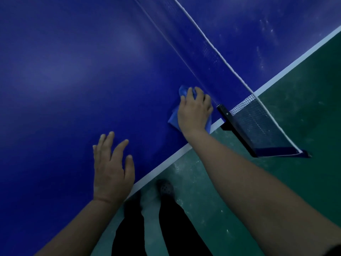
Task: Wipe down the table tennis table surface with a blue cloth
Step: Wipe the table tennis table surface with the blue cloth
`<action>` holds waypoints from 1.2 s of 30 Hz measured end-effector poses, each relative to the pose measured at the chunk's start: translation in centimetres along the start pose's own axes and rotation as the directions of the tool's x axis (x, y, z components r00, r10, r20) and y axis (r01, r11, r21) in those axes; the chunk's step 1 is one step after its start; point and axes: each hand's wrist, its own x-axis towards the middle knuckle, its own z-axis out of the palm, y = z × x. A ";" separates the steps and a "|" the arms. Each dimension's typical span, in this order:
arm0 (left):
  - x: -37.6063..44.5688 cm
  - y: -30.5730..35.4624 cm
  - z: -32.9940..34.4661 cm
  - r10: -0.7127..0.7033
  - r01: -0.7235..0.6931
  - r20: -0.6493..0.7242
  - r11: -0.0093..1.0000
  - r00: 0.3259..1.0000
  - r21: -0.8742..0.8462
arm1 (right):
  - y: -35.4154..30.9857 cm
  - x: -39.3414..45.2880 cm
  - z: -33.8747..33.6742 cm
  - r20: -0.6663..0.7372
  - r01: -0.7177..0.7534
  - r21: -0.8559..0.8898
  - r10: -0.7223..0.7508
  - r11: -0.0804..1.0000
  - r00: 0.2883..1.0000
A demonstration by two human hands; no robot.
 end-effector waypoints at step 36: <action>-16.5 -8.8 -0.3 -0.588 0.638 -0.249 0.734 0.769 0.235 | -0.5 -2.3 2.3 0.139 0.737 -0.008 -0.729 0.676 0.670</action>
